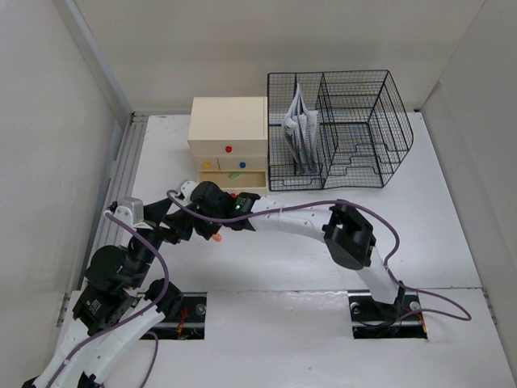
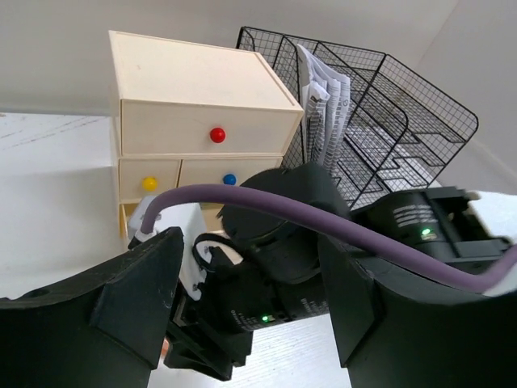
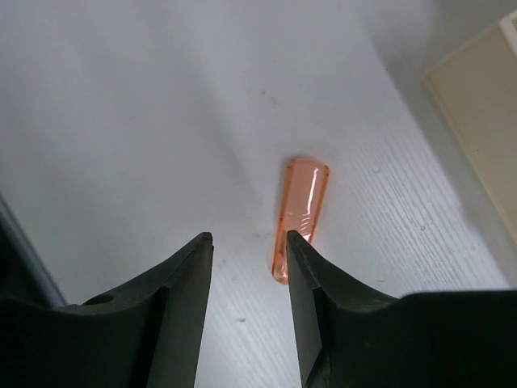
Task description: Organize the desk
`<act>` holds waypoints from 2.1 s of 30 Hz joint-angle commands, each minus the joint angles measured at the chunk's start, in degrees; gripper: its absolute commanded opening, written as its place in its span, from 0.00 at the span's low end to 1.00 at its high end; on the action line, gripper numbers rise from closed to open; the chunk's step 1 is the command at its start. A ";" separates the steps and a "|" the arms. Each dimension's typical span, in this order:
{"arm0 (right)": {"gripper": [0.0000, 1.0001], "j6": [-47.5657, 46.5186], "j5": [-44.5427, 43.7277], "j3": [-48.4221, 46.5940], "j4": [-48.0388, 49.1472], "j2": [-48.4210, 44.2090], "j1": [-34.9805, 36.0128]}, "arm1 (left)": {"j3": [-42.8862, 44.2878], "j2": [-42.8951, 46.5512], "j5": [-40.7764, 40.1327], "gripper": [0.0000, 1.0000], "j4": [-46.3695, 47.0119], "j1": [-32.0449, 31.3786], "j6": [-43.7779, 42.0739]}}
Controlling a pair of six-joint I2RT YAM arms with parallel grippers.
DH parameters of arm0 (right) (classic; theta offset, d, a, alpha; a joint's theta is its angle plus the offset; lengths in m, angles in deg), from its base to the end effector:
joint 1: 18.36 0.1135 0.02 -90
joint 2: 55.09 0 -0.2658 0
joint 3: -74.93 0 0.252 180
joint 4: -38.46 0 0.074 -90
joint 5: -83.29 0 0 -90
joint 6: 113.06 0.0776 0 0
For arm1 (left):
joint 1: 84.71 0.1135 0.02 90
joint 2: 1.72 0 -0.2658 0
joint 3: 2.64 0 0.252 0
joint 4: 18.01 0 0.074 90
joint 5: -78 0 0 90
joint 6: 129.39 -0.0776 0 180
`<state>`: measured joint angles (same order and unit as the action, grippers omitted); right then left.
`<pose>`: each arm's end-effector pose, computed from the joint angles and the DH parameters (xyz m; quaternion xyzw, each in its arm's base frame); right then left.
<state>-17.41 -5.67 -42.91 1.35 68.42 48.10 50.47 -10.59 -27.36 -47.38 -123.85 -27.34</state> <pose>0.2099 0.4853 0.2073 -0.4669 0.7884 0.2424 0.3189 0.0764 -0.0357 0.3685 0.0385 0.6122 -0.2659 0.7437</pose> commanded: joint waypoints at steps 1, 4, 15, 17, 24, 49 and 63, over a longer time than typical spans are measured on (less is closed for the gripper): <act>0.47 4.46 -7.97 -0.69 2.41 3.14 0.34 | 0.31 0.25 0.85 0.65 3.64 -0.06 -0.28; 0.47 4.46 -9.56 -2.18 2.41 5.78 0.34 | 0.31 1.39 1.37 0.65 4.17 -0.06 -0.28; 0.47 4.46 -14.22 -3.42 1.80 9.56 0.34 | -0.31 3.68 1.91 0.65 4.70 -0.06 -0.28; 0.47 4.46 -14.22 -3.42 1.80 10.18 0.34 | -0.31 3.68 1.91 0.65 4.70 -0.06 -0.28; 0.29 3.23 -10.63 -3.42 0.14 11.23 0.34 | -0.31 3.68 1.91 0.65 4.70 -0.06 -0.28; 0.00 -42.47 -5.88 -10.09 -9.62 -2.57 -11.08 | -0.31 5.26 1.91 0.65 4.70 -0.06 -0.28; 0.35 -44.85 2.65 -11.77 -14.28 -0.72 -16.89 | -0.31 4.73 1.91 0.65 4.70 -0.06 -0.28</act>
<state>-61.30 -6.10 -51.66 -11.83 67.48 30.48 50.14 -5.95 -25.74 -44.91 -123.87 -27.29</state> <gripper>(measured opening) 0.349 0.645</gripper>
